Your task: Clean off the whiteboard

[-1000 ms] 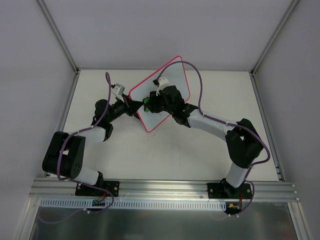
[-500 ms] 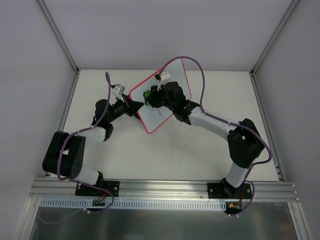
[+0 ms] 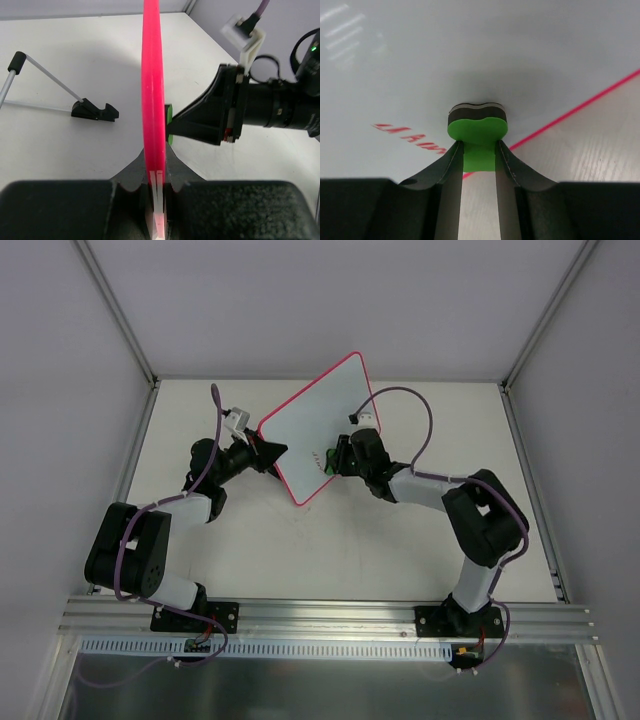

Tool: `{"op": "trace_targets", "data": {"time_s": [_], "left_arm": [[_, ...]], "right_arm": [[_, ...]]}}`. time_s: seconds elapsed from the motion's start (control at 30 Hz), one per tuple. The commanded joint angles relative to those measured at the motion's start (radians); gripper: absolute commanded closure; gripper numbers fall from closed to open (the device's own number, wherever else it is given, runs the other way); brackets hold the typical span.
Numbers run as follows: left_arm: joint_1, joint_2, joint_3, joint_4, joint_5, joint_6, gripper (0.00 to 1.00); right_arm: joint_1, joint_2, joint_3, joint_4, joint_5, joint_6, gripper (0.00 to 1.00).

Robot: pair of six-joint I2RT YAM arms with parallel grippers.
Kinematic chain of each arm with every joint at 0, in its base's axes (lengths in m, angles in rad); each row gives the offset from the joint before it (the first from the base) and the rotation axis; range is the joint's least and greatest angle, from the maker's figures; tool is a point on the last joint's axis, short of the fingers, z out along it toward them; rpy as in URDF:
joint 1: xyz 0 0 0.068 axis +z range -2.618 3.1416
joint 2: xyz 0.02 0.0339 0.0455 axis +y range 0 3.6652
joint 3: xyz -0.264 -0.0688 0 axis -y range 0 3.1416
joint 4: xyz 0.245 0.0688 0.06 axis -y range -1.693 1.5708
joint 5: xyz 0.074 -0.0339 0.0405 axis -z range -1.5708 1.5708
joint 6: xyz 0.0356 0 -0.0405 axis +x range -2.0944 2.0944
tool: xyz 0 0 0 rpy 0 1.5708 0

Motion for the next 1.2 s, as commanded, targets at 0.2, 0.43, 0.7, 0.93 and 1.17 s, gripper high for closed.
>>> {"op": "trace_targets", "data": {"time_s": [0.2, 0.43, 0.7, 0.93, 1.17], "left_arm": [[-0.057, -0.004, 0.013, 0.059, 0.201, -0.022, 1.00], [-0.059, 0.000, 0.015, 0.064, 0.201, -0.027, 1.00], [-0.060, -0.004, 0.007, 0.062, 0.194, -0.027, 1.00], [-0.060, -0.007, 0.007, 0.062, 0.179, -0.024, 1.00], [-0.060, -0.002, 0.016, 0.056, 0.184, -0.025, 1.00]], "right_arm": [[0.033, 0.034, 0.039, 0.036, 0.010, 0.032, 1.00], [0.089, 0.002, 0.230, 0.043, -0.043, 0.000, 1.00], [0.111, 0.006, 0.339, 0.063, -0.048, -0.021, 1.00], [0.096, 0.012, 0.217, 0.075, -0.011, 0.025, 1.00], [0.057, 0.045, 0.009, 0.117, 0.012, 0.152, 1.00]]}}
